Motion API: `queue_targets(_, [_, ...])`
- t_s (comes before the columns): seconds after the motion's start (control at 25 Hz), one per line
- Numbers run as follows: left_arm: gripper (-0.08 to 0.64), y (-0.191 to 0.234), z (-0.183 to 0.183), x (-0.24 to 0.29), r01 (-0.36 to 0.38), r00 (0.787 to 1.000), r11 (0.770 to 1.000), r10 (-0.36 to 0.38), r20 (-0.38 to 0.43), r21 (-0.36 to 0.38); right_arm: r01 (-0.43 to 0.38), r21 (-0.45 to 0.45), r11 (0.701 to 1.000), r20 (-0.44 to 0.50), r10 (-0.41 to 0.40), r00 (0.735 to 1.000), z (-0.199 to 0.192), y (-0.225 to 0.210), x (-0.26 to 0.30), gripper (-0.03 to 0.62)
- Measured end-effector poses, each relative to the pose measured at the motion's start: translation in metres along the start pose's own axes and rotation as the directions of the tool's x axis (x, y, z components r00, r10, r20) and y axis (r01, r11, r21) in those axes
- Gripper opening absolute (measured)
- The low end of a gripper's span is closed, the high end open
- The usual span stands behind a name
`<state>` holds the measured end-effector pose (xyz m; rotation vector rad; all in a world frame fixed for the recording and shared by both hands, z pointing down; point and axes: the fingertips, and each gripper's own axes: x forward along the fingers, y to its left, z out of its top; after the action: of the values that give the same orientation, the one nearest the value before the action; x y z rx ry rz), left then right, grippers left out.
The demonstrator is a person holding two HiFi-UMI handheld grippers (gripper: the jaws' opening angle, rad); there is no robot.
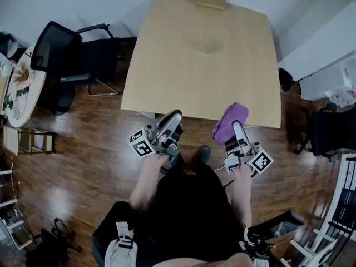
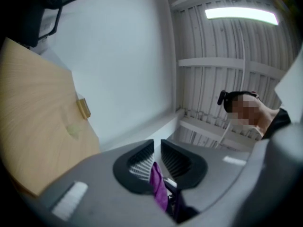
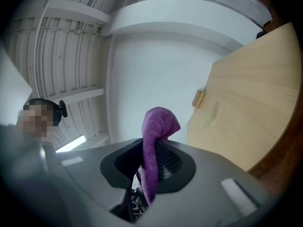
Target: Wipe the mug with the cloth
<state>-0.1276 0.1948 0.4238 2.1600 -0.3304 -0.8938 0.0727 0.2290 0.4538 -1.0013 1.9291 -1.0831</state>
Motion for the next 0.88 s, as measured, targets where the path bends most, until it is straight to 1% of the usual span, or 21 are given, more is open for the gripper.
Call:
queue_targets(0.08, [0.043, 0.002, -0.004, 0.006, -0.005, 1.000, 1.000, 0.005, -0.029, 0.020, 0.006, -0.005, 1.000, 0.000, -0.006, 1.000, -0.002, -0.002, -0.003, 0.061])
queue_targets(0.16, [0.043, -0.003, -0.006, 0.009, -0.008, 0.999, 0.999, 0.010, -0.037, 0.043, 0.000, -0.009, 1.000, -0.003, 0.000, 1.000, -0.001, -0.003, -0.002, 0.061])
queue_targets(0.32, [0.036, -0.012, 0.001, 0.015, -0.006, 1.000, 0.997, 0.008, -0.024, 0.081, -0.043, -0.017, 0.999, -0.008, 0.043, 0.999, 0.009, 0.004, 0.011, 0.061])
queue_targets(0.48, [0.035, -0.019, 0.004, 0.028, -0.001, 1.000, 0.994, 0.002, -0.010, 0.112, -0.103, -0.053, 0.993, -0.021, 0.102, 0.995, 0.023, 0.015, 0.021, 0.061])
queue_targets(0.6, [0.035, -0.023, 0.001, 0.038, 0.006, 1.000, 0.993, -0.007, 0.004, 0.119, -0.129, -0.047, 0.990, -0.018, 0.129, 0.992, 0.034, 0.014, 0.022, 0.061])
queue_targets(0.72, [0.007, -0.026, -0.004, 0.044, 0.018, 1.000, 0.993, -0.019, 0.008, 0.117, -0.144, -0.037, 0.989, -0.007, 0.144, 0.990, 0.042, 0.013, 0.021, 0.061])
queue_targets(0.88, [0.002, -0.032, -0.005, 0.053, 0.041, 0.999, 0.993, -0.042, 0.013, 0.115, -0.169, -0.033, 0.985, 0.010, 0.170, 0.985, 0.052, 0.022, 0.018, 0.061])
